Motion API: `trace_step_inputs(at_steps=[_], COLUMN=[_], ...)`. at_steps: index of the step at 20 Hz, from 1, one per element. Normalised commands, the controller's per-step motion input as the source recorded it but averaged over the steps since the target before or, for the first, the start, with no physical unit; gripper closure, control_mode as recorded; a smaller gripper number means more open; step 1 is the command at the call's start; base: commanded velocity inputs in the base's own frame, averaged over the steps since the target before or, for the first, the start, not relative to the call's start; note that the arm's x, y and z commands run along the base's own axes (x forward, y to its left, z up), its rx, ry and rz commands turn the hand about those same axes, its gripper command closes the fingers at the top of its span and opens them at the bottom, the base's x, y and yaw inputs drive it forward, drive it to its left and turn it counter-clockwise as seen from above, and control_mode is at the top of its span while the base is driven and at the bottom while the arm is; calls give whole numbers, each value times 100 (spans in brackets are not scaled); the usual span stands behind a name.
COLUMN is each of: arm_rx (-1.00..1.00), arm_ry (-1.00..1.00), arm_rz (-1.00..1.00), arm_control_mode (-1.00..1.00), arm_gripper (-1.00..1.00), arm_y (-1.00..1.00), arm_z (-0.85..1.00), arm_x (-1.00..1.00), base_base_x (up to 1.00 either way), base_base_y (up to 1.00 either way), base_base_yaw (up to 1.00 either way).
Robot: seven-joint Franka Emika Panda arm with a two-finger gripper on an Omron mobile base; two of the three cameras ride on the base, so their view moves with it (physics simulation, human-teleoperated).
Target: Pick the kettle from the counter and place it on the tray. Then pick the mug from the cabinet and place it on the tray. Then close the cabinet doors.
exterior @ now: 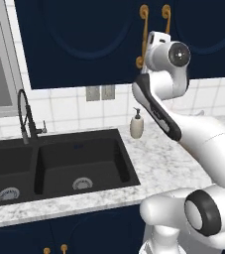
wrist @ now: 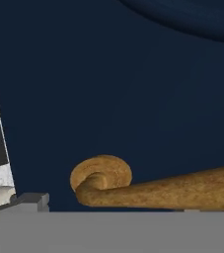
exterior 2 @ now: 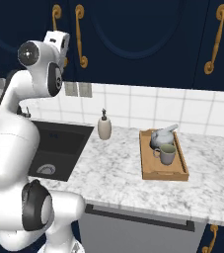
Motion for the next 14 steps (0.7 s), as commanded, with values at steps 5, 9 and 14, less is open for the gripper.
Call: trace_step_inputs(at_steps=[5,9,14], arm_rx=[0,0,0], arm_ry=[0,0,0], arm_rz=[6,5,5], arm_control_mode=[-100,-100,-100], arm_gripper=[-100,-100,-100], arm_y=[0,0,1], arm_z=[-17,-21,-24], arm_x=[60,62,41], base_base_x=[0,0,0], base_base_y=[0,0,0], base_base_yaw=[0,0,0])
